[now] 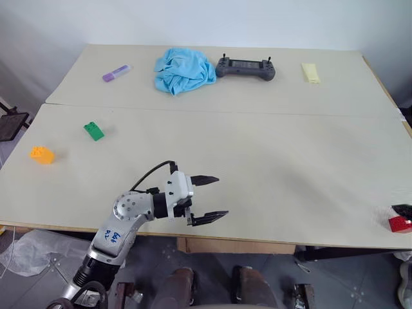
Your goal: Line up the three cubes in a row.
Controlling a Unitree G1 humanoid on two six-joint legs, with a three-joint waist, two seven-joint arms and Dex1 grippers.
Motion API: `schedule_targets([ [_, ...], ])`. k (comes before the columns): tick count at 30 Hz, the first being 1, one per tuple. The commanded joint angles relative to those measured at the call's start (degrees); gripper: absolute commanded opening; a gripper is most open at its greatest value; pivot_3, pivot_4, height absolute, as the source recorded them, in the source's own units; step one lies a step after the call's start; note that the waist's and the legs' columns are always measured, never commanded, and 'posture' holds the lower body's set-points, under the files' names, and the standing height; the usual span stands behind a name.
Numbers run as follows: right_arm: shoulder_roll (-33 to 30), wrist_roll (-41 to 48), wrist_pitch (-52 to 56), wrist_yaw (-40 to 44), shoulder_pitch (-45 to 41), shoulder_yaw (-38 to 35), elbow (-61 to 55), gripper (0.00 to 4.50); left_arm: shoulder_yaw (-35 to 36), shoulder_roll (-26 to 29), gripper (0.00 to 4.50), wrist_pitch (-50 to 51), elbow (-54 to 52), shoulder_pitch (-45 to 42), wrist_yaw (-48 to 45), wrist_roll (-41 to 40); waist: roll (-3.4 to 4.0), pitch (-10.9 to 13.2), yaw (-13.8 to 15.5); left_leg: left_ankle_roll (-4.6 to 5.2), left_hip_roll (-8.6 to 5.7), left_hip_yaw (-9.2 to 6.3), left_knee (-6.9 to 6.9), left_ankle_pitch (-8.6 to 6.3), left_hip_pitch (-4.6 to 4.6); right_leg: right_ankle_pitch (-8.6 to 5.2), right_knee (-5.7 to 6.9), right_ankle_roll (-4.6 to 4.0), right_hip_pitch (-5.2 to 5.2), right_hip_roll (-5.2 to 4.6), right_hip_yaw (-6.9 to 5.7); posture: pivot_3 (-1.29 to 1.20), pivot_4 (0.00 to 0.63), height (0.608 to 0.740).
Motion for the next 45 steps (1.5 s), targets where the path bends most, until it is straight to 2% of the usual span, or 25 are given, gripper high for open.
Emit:
schedule_targets([
  [1,-2.34,-3.62,2.71,0.4,-0.45,0.8,3.7,4.5,-0.04,-0.7,4.37,-0.93,-2.73,-0.06,0.52,-0.25,0.0,0.0,0.02,0.0,0.0,0.0,-0.01,0.0,-0.01,0.0,0.0,0.0,0.0,0.0,-0.02,0.0,0.15,0.74],
  [5,-4.29,-2.49,5.62,4.79,-1.7,5.98,8.29,4.5,-0.08,-0.82,4.37,-0.65,-3.03,-0.14,0.46,-0.55,-0.01,0.0,-0.17,0.0,0.01,0.0,0.0,0.0,-0.01,0.0,-0.02,0.0,0.0,0.01,-0.03,0.0,0.15,0.74],
  [10,-5.83,-3.88,2.23,6.16,-9.98,15.4,17.11,4.5,0.48,-0.04,4.37,0.75,-5.06,0.03,0.5,-1.1,0.01,-0.01,-0.75,0.0,0.01,0.05,0.01,0.0,0.02,0.0,0.01,0.01,0.02,0.03,-0.01,0.0,0.15,0.74],
  [18,-6.04,-7.37,-3.68,9.0,-16.12,25.55,27.11,4.5,2.06,1.67,4.37,3.33,-9.04,2.16,2.07,-1.43,0.02,-0.01,-1.41,-0.01,0.01,0.04,0.03,0.01,0.01,0.01,0.01,0.02,0.01,0.04,-0.03,0.0,0.15,0.74],
  [21,-5.76,-9.17,-7.18,8.56,-19.98,28.4,30.1,3.85,2.09,1.76,4.5,4.11,-10.02,2.4,2.52,-1.49,0.05,-0.02,-1.46,-0.01,0.01,0.05,0.04,0.01,0.02,0.01,0.02,0.02,0.02,0.04,-0.02,0.0,0.15,0.74],
  [26,-5.19,-9.17,-9.56,11.46,-23.44,30.73,32.53,2.17,2.98,2.54,4.5,4.69,-9.96,1.88,2.6,-1.31,0.05,-0.03,-1.46,-0.02,0.03,0.05,0.04,0.01,0.03,0.01,0.03,0.02,0.01,0.05,-0.03,0.0,0.15,0.74],
  [28,-5.05,-6.81,-10.03,15.52,-23.11,29.42,30.83,1.5,3.45,2.99,4.5,4.62,-9.65,1.94,2.44,-1.38,0.05,-0.03,-1.36,-0.02,0.02,0.04,0.04,0.01,0.02,0.01,0.03,0.02,0.01,0.04,-0.04,0.0,0.15,0.74],
  [31,-5.6,-5.61,-8.75,17.07,-25.12,29.21,29.79,1.47,3.71,3.17,4.5,4.52,-9.16,1.72,2.39,-1.42,0.05,-0.03,-1.41,-0.02,0.01,0.04,0.05,0.01,0.02,0.01,0.02,0.02,0.02,0.04,-0.04,0.0,0.15,0.74],
  [36,-6.63,-4.77,-9.19,19.12,-33.49,34.31,23.53,1.47,4.27,3.29,4.5,3.95,-8.41,1.55,2.48,-1.03,0.1,-0.05,-1.75,-0.05,0.06,0.06,0.05,0.01,0.04,0.01,0.03,0.02,0.0,0.07,-0.05,0.0,0.15,0.74],
  [40,-6.75,-6.09,-14.36,24.6,-43.16,45.03,12.49,1.47,6.36,4.72,4.5,2.48,-7.78,3.02,2.42,-0.52,0.12,-0.05,-1.83,-0.1,0.12,0.13,0.03,0.0,-0.01,0.01,0.06,0.02,-0.15,0.12,-0.08,0.0,0.15,0.74],
  [45,0.2,-12.73,-19.46,28.4,-58.82,61.47,7.09,1.47,9.75,6.18,4.5,0.68,-6.07,6.09,2.68,-0.74,0.06,-0.02,-1.63,-0.12,0.13,0.13,0.04,0.0,-0.16,0.01,0.06,0.01,-0.33,0.1,-0.17,0.0,0.15,0.74],
])
